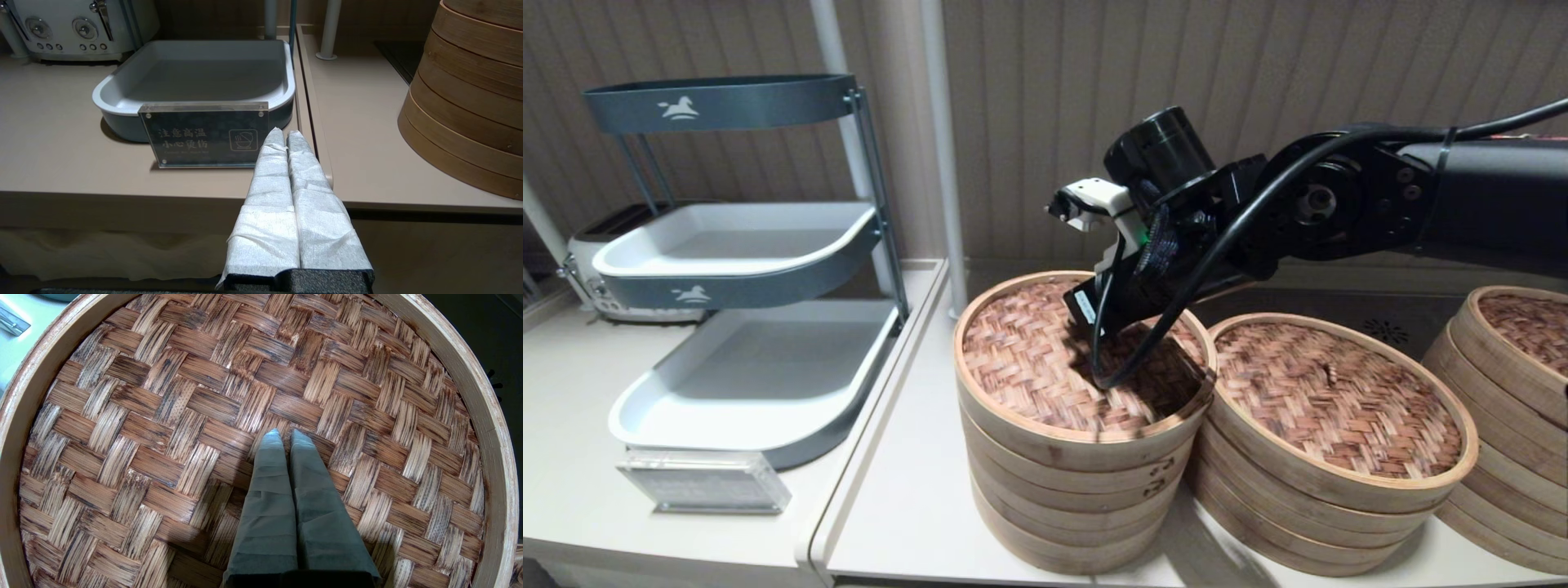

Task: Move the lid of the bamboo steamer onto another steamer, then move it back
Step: Pick up the steamer, then put the steamer

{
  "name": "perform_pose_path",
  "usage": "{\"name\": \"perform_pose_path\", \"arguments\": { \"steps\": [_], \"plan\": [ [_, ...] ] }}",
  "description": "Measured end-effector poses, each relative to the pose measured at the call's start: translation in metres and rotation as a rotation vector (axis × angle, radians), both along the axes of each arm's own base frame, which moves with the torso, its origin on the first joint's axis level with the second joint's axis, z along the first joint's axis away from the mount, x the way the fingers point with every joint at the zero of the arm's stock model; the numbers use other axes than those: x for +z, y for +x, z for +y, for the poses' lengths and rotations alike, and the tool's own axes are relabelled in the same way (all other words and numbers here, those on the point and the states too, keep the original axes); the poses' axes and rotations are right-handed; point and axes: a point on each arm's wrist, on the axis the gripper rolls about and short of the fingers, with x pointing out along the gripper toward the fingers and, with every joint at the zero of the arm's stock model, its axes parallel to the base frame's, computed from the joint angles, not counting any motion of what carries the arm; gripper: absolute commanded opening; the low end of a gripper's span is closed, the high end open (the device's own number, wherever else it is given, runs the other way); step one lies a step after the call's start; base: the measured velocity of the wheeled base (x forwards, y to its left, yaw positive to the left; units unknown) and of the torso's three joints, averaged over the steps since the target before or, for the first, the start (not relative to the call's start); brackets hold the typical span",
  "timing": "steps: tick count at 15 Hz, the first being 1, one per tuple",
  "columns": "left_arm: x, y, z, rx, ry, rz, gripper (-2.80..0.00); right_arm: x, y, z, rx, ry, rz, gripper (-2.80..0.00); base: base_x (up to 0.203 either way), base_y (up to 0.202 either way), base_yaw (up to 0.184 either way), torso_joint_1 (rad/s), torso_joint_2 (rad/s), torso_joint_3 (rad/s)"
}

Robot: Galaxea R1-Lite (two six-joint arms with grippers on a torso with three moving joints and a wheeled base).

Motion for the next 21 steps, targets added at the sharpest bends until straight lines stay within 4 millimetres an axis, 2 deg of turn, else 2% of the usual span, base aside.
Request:
{"name": "perform_pose_path", "arguments": {
  "steps": [8,14,21],
  "plan": [
    [0.000,0.000,0.000,0.000,0.000,0.000,-2.80,0.027,-0.010,-0.015,-0.017,0.042,-0.075,-2.80,0.000,0.000,0.000,0.000,0.00,0.000],
    [0.000,0.000,0.000,0.000,0.001,0.000,-2.80,0.040,-0.016,-0.023,-0.027,0.046,-0.114,-2.80,0.000,0.000,0.000,0.000,0.00,0.000],
    [0.000,0.000,0.000,0.000,0.000,0.000,-2.80,0.058,-0.021,-0.050,-0.061,0.042,-0.152,-2.80,0.000,0.000,0.000,0.000,0.00,0.000]
  ]
}}
